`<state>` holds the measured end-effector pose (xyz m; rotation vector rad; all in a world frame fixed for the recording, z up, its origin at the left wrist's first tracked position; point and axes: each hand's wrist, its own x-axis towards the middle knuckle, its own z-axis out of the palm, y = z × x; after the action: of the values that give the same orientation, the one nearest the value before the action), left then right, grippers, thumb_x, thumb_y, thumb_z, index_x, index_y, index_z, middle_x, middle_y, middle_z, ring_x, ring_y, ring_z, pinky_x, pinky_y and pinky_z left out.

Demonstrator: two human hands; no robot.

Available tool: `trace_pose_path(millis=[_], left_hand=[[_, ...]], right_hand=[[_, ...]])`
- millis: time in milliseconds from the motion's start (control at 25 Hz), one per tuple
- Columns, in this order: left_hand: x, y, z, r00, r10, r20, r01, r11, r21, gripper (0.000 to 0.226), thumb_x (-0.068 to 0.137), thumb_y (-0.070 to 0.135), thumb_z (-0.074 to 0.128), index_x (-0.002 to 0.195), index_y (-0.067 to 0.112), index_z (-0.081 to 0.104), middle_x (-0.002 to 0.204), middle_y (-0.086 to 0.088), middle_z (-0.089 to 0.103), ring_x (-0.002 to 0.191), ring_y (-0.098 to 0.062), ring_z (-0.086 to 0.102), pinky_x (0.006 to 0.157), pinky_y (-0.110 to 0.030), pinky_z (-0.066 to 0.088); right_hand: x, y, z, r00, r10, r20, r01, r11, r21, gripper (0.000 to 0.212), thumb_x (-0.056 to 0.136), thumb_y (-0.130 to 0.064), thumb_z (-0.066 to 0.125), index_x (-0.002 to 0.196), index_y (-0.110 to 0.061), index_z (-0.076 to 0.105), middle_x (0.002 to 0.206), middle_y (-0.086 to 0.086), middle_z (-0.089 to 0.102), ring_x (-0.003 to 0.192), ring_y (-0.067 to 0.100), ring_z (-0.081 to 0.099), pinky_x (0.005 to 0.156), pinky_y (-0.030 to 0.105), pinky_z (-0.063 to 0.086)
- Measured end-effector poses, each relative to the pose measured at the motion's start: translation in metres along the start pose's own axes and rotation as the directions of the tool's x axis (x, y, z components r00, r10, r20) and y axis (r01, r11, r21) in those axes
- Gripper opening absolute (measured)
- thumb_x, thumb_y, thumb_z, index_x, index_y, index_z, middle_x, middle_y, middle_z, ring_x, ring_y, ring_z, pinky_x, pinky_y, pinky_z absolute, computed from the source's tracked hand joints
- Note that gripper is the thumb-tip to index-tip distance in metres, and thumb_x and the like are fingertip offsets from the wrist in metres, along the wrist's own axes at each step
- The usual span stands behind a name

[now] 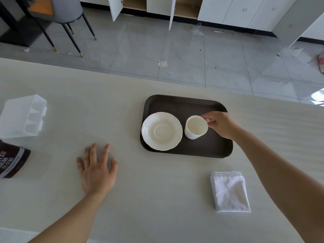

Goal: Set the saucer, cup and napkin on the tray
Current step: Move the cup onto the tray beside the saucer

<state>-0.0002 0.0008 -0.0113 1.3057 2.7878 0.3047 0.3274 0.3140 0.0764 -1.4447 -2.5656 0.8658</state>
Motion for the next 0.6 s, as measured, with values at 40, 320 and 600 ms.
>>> trace_pose_path(millis=[40, 320, 600], left_hand=[[0.0, 0.0, 0.0, 1.0, -0.001, -0.001, 0.001, 1.0, -0.001, 0.063, 0.085, 0.047, 0.035, 0.144, 0.027, 0.046, 0.154, -0.016, 0.035, 0.147, -0.036, 0.022, 0.119, -0.056, 0.01], [0.0, -0.003, 0.003, 1.0, 0.0, -0.021, -0.001, 1.0, -0.011, 0.063, 0.084, 0.046, 0.037, 0.143, 0.025, 0.048, 0.153, -0.018, 0.036, 0.146, -0.037, 0.022, 0.117, -0.056, 0.01], [0.0, -0.003, 0.003, 1.0, 0.002, -0.006, -0.002, 0.999, -0.034, 0.066, 0.083, 0.049, 0.033, 0.143, 0.025, 0.048, 0.155, -0.018, 0.034, 0.147, -0.036, 0.02, 0.117, -0.056, 0.009]], right_hand=[[-0.004, -0.001, -0.001, 1.0, 0.018, -0.016, -0.018, 1.0, 0.013, 0.034, 0.091, -0.002, 0.063, 0.12, -0.019, 0.069, 0.111, 0.004, 0.073, 0.094, 0.018, 0.068, 0.081, 0.025, 0.047], [-0.102, 0.009, 0.002, 0.944, 0.215, -0.252, -0.189, 0.974, 0.121, 0.032, 0.088, -0.01, 0.068, 0.118, -0.02, 0.069, 0.1, -0.004, 0.072, 0.082, 0.014, 0.066, 0.077, 0.025, 0.05], [-0.192, 0.029, 0.033, 0.816, 0.566, -0.118, -0.576, 0.811, -0.098, 0.059, 0.088, -0.05, 0.063, 0.135, -0.016, 0.053, 0.119, 0.003, 0.067, 0.102, 0.021, 0.065, 0.08, 0.035, 0.051]])
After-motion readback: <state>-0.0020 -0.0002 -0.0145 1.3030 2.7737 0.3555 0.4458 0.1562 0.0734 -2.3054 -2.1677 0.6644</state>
